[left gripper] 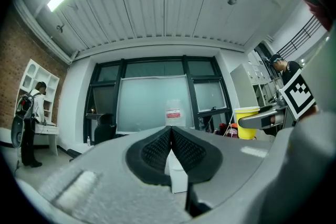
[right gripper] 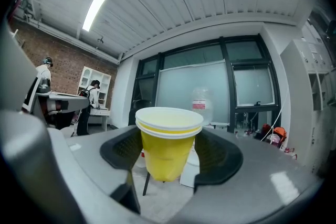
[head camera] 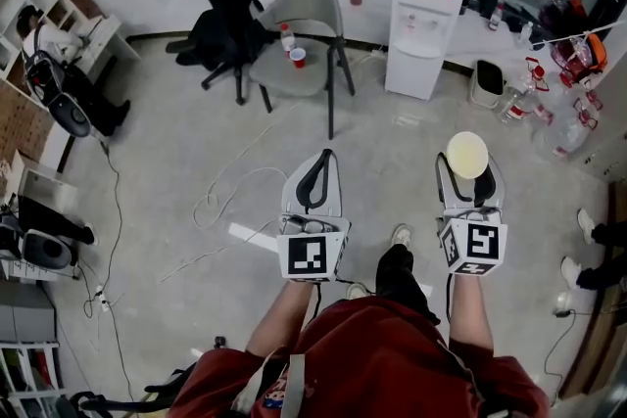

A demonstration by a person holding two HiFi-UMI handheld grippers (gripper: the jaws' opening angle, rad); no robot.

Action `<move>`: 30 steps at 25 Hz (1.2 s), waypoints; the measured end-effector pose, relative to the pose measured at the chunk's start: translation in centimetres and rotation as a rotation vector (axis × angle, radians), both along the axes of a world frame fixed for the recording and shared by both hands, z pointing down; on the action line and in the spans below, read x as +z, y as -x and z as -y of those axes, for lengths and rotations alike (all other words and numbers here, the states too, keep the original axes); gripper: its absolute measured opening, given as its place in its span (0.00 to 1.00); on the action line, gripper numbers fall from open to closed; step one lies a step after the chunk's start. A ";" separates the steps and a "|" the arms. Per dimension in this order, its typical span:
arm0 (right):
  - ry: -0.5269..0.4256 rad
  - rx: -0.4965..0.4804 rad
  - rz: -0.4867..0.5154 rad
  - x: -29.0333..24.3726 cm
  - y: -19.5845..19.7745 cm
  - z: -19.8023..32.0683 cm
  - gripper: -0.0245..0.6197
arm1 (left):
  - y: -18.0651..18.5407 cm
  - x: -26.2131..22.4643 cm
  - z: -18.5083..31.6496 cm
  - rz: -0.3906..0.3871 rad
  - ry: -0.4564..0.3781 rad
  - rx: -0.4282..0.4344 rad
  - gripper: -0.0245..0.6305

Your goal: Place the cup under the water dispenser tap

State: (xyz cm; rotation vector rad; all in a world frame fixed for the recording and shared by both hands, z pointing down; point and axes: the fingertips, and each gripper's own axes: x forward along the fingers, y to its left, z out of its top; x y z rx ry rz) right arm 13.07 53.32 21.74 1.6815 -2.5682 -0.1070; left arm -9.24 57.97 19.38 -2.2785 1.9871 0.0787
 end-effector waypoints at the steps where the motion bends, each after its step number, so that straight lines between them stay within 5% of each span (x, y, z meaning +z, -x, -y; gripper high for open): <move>1: 0.004 0.002 0.001 0.2 -0.2 0.9 0.50 | -0.2 0.0 0.9 -0.001 0.003 0.002 0.04; 17: 0.084 -0.001 0.021 2.3 -6.0 19.1 0.50 | -6.5 1.1 19.4 0.029 0.065 0.006 0.05; 30: 0.092 0.046 0.046 3.0 -14.5 30.2 0.50 | -14.9 0.8 32.3 0.054 0.052 0.053 0.05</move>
